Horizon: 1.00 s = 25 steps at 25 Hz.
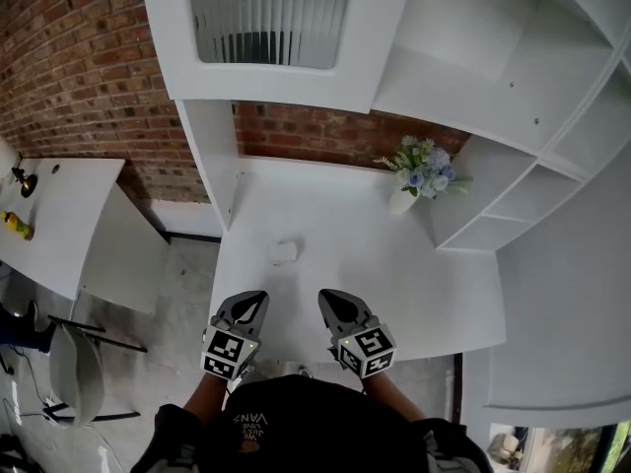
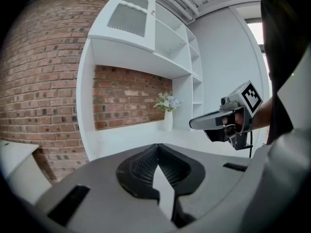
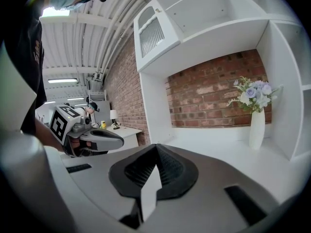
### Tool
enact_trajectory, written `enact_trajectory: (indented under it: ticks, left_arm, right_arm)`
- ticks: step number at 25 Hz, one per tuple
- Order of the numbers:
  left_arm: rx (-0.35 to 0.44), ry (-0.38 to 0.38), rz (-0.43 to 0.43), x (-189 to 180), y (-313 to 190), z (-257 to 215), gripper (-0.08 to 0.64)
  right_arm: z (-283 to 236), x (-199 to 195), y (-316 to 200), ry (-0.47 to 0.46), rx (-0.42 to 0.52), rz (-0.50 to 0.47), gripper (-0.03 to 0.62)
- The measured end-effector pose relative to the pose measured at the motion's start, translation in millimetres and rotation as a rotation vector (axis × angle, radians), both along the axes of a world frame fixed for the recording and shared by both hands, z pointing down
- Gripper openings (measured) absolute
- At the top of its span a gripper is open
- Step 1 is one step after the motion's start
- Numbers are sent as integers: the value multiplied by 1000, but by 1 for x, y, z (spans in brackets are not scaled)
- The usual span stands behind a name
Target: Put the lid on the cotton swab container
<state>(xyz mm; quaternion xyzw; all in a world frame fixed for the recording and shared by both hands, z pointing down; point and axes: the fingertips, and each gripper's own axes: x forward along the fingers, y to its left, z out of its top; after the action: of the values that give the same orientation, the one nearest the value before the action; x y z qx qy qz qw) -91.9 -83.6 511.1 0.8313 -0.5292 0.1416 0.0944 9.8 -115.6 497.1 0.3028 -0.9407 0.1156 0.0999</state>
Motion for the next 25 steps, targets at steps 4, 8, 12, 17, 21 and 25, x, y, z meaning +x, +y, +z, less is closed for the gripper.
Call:
enact_trajectory:
  ticks: [4, 8, 12, 17, 21, 25]
  left_arm:
    - [7, -5, -44, 2, 13, 0, 6]
    - [18, -5, -78, 9, 25, 1, 6]
    - [15, -8, -104, 17, 36, 4, 6]
    - [5, -11, -127, 26, 49, 8, 6]
    - [1, -15, -144, 31, 56, 10, 6]
    - [-3, -15, -152, 34, 63, 10, 6]
  right_arm:
    - [0, 6, 9, -11, -7, -31, 0]
    - [2, 13, 19, -11, -9, -58, 0]
    - [4, 19, 28, -8, -16, -84, 0]
    - [14, 30, 36, 10, -22, -110, 0]
    - [16, 32, 43, 11, -31, -134, -1]
    - [17, 32, 48, 24, -29, -151, 0]
